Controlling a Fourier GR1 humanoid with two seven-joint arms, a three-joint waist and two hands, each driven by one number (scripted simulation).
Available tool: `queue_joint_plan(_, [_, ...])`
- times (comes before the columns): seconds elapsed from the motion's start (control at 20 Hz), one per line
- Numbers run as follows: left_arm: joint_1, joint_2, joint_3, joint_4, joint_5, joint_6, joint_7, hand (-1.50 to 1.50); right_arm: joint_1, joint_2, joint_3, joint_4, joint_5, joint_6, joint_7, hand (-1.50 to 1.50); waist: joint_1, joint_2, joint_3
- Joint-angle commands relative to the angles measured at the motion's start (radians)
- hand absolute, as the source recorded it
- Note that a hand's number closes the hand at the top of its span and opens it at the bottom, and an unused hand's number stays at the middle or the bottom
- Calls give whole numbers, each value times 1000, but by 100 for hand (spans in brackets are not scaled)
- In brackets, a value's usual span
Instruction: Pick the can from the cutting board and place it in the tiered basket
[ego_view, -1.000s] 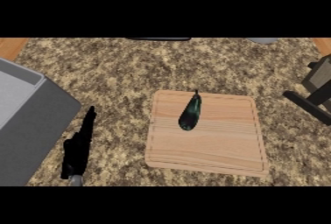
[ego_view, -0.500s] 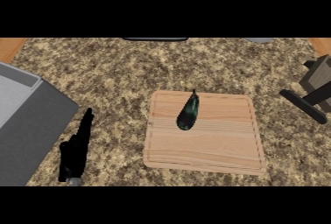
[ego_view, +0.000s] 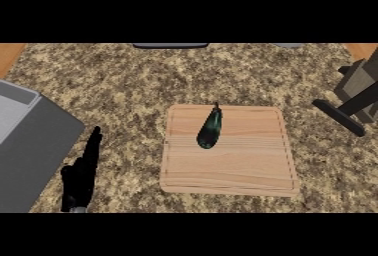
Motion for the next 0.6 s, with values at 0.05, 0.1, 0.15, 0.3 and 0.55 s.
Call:
queue_joint_plan(0.05, [35,-3,-2,3,6,-4,43,0,98,-198,-99,110,-50,134,-36,-150,-17,2,-2])
queue_joint_plan(0.1, [47,-9,1,23,-3,9,16,0,130,-220,-139,109,-84,158,-68,-150,-33,-3,-3])
queue_joint_plan(0.15, [-3,12,38,82,12,-7,13,0,152,-243,-152,148,-88,194,-93,-150,-37,1,-3])
queue_joint_plan(0.3, [26,-26,0,22,-12,32,46,0,214,-359,-196,252,-106,319,-132,-150,-44,-3,-1])
queue_joint_plan(0.55, [22,-19,11,22,-11,28,46,0,304,-442,-262,417,-147,455,-262,-150,-48,-4,0])
